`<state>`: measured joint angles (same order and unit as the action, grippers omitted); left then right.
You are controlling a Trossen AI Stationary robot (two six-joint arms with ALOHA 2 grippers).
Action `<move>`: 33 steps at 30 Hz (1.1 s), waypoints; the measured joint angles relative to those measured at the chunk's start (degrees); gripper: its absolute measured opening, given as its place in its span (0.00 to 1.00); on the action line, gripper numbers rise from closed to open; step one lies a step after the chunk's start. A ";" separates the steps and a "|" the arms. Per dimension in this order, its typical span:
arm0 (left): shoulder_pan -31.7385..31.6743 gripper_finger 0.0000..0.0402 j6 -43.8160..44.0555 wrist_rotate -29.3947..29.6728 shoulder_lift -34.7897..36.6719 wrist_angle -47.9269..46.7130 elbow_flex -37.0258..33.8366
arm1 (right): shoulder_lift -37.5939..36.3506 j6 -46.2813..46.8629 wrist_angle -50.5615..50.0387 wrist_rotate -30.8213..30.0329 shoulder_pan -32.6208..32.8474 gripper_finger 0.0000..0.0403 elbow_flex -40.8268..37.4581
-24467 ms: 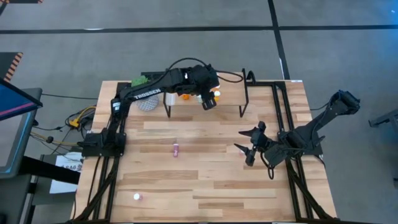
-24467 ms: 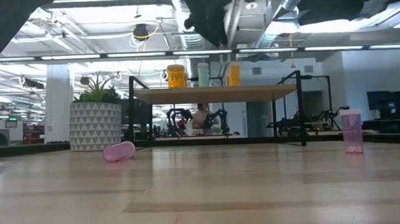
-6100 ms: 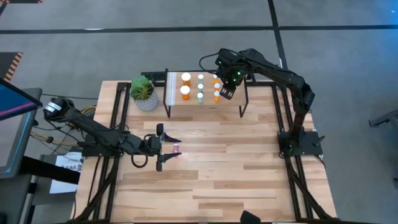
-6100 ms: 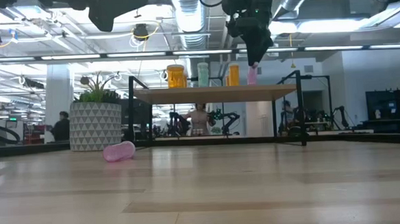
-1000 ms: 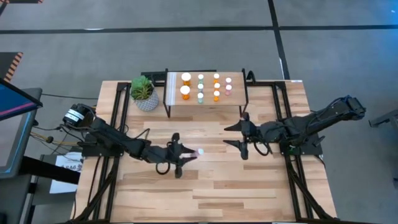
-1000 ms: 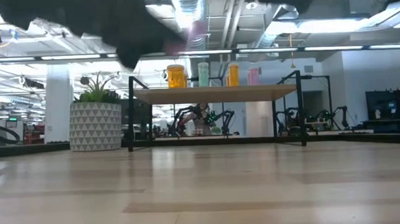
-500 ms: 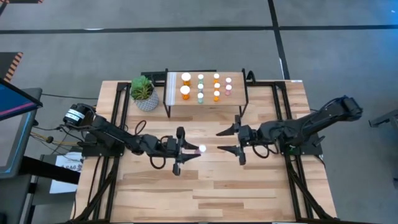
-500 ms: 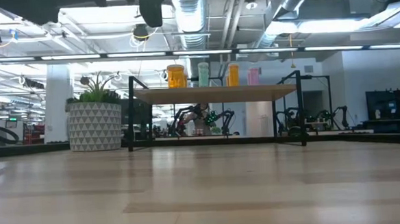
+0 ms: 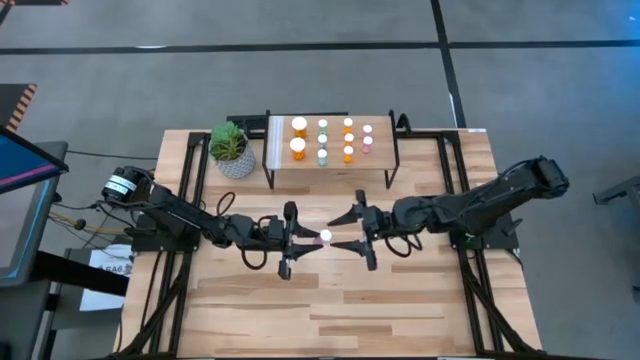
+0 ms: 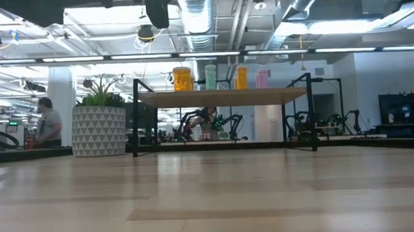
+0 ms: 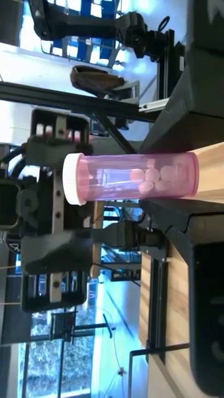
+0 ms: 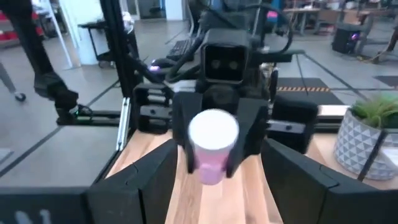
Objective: Pick and place medicine bottles onto shelf by color
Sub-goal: Put the pink pill bottle on the shelf aligned with the other pink pill bottles
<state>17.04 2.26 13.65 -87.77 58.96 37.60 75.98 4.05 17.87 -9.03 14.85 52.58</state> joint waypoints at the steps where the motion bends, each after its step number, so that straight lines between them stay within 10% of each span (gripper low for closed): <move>1: 0.00 0.23 0.04 0.00 0.00 0.03 0.00 | 0.45 0.02 -0.60 0.23 0.02 0.63 0.62; 16: 0.00 0.23 0.09 0.11 0.00 -0.04 0.00 | 3.94 1.05 -2.67 0.38 -0.02 0.61 4.41; 33: 0.00 0.23 0.09 0.27 0.00 -0.11 0.00 | 3.89 0.99 -2.60 1.79 -0.02 0.35 4.41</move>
<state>17.04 2.35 13.91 -87.77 58.85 37.60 79.88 5.04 15.27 -7.23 14.83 56.99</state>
